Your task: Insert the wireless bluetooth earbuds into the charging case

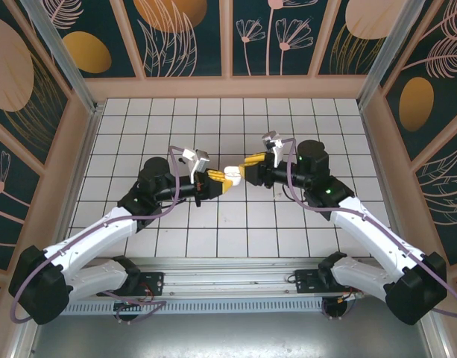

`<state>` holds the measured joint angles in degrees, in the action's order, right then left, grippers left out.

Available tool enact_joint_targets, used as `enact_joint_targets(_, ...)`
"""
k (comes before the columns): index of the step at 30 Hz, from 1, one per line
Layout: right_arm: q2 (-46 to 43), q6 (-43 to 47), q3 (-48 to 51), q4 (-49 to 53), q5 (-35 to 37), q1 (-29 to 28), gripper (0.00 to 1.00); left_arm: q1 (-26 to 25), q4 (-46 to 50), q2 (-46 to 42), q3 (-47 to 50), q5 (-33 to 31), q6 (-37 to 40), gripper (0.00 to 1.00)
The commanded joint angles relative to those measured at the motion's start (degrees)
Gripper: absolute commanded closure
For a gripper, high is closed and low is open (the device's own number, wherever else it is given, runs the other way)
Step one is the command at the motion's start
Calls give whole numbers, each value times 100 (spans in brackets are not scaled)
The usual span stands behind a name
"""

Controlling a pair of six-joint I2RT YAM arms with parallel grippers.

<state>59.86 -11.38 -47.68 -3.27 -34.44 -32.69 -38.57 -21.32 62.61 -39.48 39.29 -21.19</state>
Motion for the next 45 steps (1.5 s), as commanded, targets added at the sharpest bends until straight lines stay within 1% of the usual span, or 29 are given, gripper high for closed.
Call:
enact_joint_targets(1, 59, -119, 51, -133, 241, 21, 58, -50, -71, -222, 39, 129, 172, 100)
enact_joint_targets(3, 26, -110, 23, -88, 201, 20, 58, -53, 97, -277, 33, -86, 243, 100)
enact_joint_targets(7, -164, -78, 3, 18, 169, 26, 58, -52, 491, -428, 49, -751, 386, 100)
enact_joint_targets(11, -390, -140, 55, 92, 272, 28, 57, -46, 611, -584, 153, -1234, 394, 100)
enact_joint_targets(14, -498, -220, 83, 188, 332, 34, 57, -46, 644, -675, 228, -1473, 394, 100)
enact_joint_targets(18, -530, -409, 74, 296, 464, 68, 57, -47, 700, -724, 283, -1614, 411, 100)
enact_joint_targets(20, -500, -794, 49, 396, 700, 97, 55, -48, 812, -724, 283, -1702, 480, 100)
enact_joint_targets(21, -433, -1055, 11, 502, 799, 97, 54, -51, 904, -717, 273, -1761, 537, 100)
enact_joint_targets(22, -337, -1304, -44, 617, 799, 286, 53, -53, 999, -708, 275, -1811, 595, 100)
enact_joint_targets(26, 299, -1971, -329, 1289, 732, 573, 54, -47, 1287, -706, 246, -1931, 716, 100)
enact_joint_targets(28, 652, -2251, -426, 1612, 968, 607, 54, -54, 1373, -732, 256, -1998, 764, 100)
enact_joint_targets(31, 1057, -2827, -417, 1794, 1394, 606, 56, -49, 1501, -767, 242, -2139, 807, 100)
enact_joint_targets(35, 1538, -3188, -432, 1712, 1802, 607, 61, -47, 1660, -790, 215, -2291, 976, 100)
enact_joint_targets(38, 1965, -3349, -435, 1456, 2141, 606, 70, -48, 1752, -727, 217, -2377, 1123, 100)
enact_joint_targets(40, 2297, -3510, -442, 1189, 2213, 606, 76, -48, 1725, -668, 247, -2399, 1170, 100)
enact_joint_targets(45, 2967, -3788, -703, 919, 2327, 555, 77, -47, 1431, -583, 363, -2235, 1054, 100)
